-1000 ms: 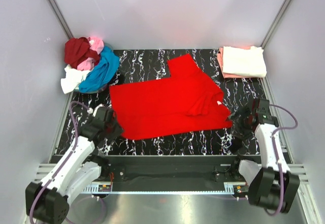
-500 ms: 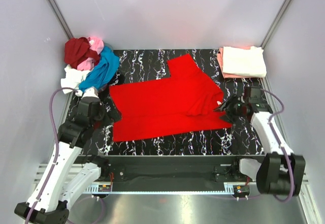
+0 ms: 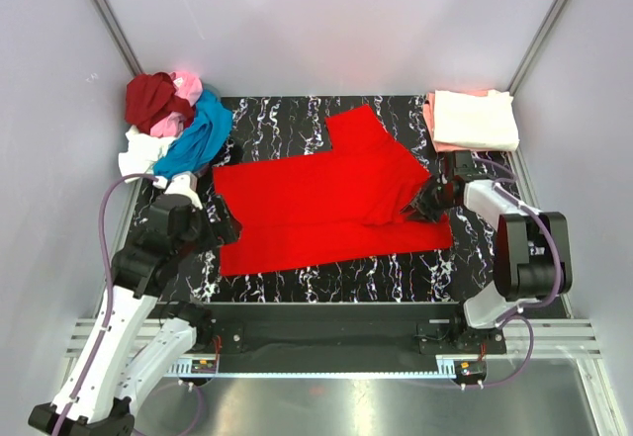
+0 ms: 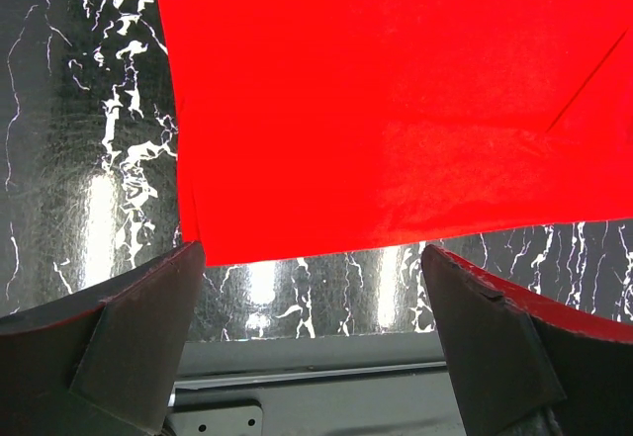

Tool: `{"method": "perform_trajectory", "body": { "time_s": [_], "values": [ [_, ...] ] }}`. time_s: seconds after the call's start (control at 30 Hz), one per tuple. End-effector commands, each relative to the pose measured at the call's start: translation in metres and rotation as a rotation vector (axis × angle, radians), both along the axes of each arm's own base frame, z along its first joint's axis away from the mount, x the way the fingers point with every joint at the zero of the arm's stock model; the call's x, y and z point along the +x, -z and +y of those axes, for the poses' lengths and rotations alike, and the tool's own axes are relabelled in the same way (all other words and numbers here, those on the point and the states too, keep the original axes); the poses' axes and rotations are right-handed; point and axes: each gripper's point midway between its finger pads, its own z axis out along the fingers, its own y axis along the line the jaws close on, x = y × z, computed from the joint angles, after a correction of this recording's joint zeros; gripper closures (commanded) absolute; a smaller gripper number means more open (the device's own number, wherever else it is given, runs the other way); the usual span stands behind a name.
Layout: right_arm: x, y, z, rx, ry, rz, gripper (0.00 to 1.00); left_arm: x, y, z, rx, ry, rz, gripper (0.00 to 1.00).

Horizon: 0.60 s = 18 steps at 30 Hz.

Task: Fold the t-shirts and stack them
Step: Fold the tshirt

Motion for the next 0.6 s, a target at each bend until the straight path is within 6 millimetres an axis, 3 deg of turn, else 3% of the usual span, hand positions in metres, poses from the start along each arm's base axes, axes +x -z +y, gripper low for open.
{"method": "perform_trajectory", "body": {
  "time_s": [0.0, 0.3, 0.57],
  "values": [
    [0.018, 0.006, -0.001, -0.039, -0.019, -0.036, 0.64, 0.007, -0.003, 0.001, 0.002, -0.010, -0.031, 0.01],
    [0.023, 0.026, -0.011, -0.103, -0.020, -0.002, 0.61, 0.006, -0.005, 0.002, 0.001, -0.016, -0.042, 0.01],
    [0.028, 0.037, -0.007, -0.091, -0.025, 0.014, 0.62, 0.006, -0.005, 0.002, 0.001, -0.020, -0.044, 0.01]
  ]
}}
